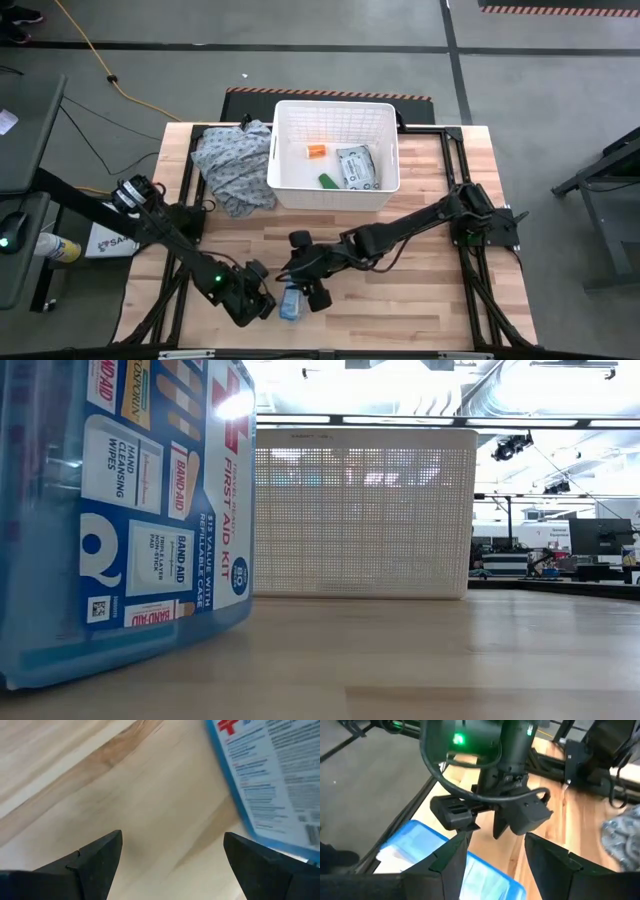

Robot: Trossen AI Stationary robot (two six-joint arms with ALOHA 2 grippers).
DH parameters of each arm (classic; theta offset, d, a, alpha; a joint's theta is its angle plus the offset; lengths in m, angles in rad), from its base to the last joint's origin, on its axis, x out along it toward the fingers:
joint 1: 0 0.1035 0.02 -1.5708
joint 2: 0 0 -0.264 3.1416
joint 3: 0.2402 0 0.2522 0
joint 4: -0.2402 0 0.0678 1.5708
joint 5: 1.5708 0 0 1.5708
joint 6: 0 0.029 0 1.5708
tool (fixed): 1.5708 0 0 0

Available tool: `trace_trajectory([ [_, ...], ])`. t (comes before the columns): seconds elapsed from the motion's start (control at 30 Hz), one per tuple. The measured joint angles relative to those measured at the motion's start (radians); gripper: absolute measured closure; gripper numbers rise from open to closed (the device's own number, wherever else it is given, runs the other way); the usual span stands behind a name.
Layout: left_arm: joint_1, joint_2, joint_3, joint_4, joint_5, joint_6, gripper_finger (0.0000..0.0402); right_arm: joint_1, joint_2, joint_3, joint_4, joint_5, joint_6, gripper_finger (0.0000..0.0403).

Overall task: Pick & place medical supplies in basket/bin
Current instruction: Put the blue first aid kit into the white bin

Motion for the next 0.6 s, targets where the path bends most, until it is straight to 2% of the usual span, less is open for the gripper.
trace_trajectory([
  [0.2,-0.032,0.0,0.0,-0.009,-0.001,-0.046,0.0021,0.005,-0.002,0.15,-0.212,-0.018,-0.063,0.021],
  [0.43,-0.038,0.0,0.0,-0.007,0.003,-0.055,0.0021,0.007,-0.003,0.351,-0.545,-0.158,-0.186,0.0208],
  [0.6,-0.037,0.0,0.0,-0.006,0.012,-0.055,0.0021,0.024,-0.004,0.424,-0.649,-0.157,-0.307,0.0205],
])
